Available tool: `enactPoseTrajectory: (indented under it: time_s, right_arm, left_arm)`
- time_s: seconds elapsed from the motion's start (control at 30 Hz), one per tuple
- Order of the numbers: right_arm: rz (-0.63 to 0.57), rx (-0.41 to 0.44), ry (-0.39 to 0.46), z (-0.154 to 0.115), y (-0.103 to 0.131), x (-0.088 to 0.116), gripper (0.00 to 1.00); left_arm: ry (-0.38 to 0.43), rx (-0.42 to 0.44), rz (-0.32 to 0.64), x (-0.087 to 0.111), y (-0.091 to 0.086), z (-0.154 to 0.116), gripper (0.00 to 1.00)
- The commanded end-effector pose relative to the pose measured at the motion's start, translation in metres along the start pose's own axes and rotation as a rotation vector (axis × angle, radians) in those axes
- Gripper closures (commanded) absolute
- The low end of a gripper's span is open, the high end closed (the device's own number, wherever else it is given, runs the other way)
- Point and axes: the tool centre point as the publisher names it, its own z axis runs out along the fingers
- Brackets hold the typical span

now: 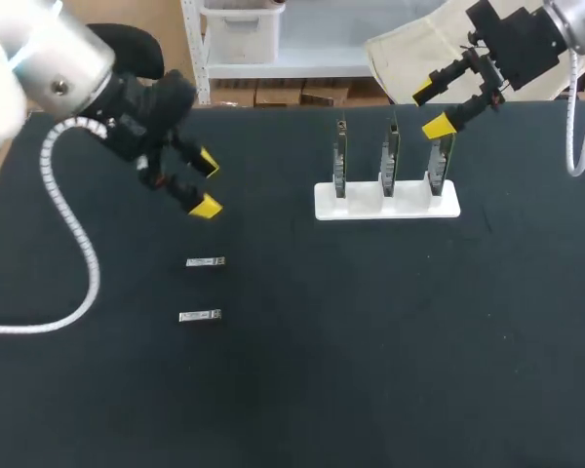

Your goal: Pick up the optical module with the left hand, and insert it into the network port with the right hand.

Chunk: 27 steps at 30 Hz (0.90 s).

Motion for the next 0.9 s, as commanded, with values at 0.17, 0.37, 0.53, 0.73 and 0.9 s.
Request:
enactPoseTrajectory:
  time_s: [0.17,0.37,0.53,0.73,0.9]
  right_arm:
    - [-0.001,-0.001,-0.001,0.000,0.000,0.000,0.00]
    - [-0.001,-0.001,-0.001,0.000,0.000,0.000,0.00]
    - [-0.001,-0.001,-0.001,0.000,0.000,0.000,0.00]
    - [-0.001,-0.001,-0.001,0.000,0.000,0.000,0.00]
    - [-0.001,-0.001,-0.001,0.000,0.000,0.000,0.00]
  left_arm:
    - [0.072,0.009,-0.029,0.026,-0.033,-0.002,0.00]
    - [-0.018,-0.031,-0.055,0.029,-0.030,-0.010,0.00]
    - [-0.018,-0.031,-0.055,0.029,-0.030,-0.010,0.00]
    - [-0.018,-0.031,-0.055,0.029,-0.030,-0.010,0.00]
    - [-0.018,-0.031,-0.055,0.029,-0.030,-0.010,0.00]
